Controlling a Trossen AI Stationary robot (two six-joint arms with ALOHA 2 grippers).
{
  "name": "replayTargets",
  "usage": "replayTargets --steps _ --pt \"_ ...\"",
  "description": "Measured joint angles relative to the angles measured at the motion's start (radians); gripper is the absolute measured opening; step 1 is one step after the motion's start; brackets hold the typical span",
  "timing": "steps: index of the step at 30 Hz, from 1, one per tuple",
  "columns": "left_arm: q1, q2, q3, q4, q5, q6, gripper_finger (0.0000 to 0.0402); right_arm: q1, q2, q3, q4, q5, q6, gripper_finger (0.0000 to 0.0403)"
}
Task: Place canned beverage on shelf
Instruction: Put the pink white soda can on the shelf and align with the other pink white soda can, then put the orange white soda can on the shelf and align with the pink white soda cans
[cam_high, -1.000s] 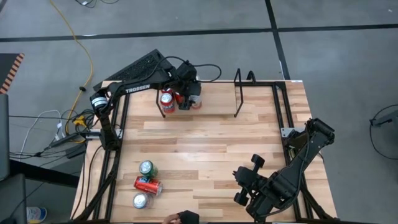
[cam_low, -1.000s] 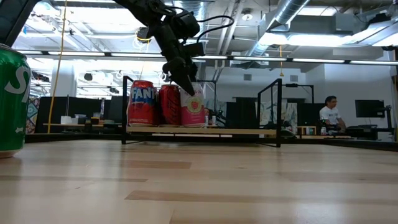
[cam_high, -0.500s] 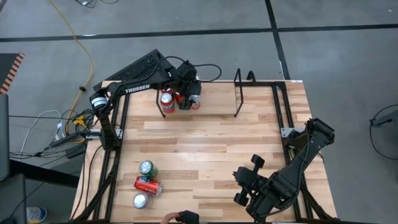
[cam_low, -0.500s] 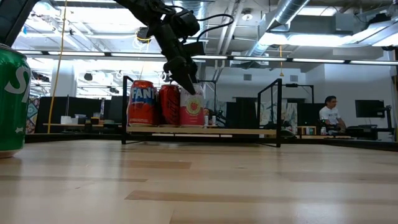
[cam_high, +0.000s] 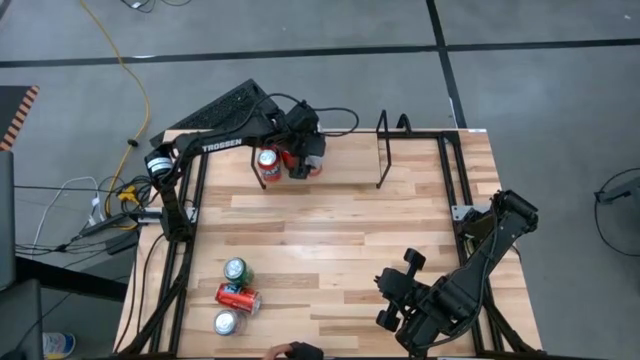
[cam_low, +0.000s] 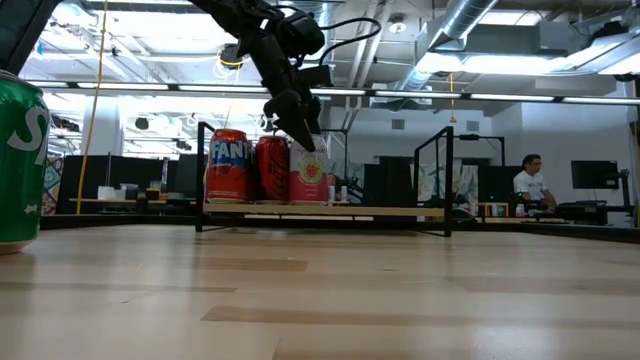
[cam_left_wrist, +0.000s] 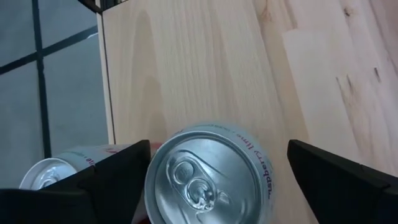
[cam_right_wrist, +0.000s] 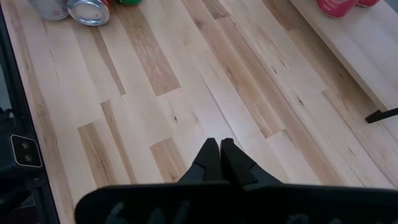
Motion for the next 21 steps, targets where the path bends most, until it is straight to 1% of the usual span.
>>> replayTargets --steps 6,11,14,18,21 --pt "-0.017 0.000 0.000 0.013 -0.015 0.001 0.0367 0.000 0.000 0.000 0.000 -0.001 0.000 0.0000" --pt "-0.033 0.000 0.000 0.035 -0.061 0.020 0.0367 0.000 0.000 0.000 0.000 -0.001 0.000 0.0000" --pt "-0.038 0.000 0.004 0.038 -0.071 0.024 0.0367 0.000 0.000 0.000 0.000 -0.001 0.000 0.0000" --pt "-0.056 0.000 0.050 0.029 -0.071 0.011 0.0367 0.000 0.000 0.000 0.000 -0.001 0.000 0.0000" --pt "-0.082 0.000 0.116 -0.004 -0.069 -0.018 0.0367 0.000 0.000 0.000 -0.001 -0.001 0.000 0.0000"
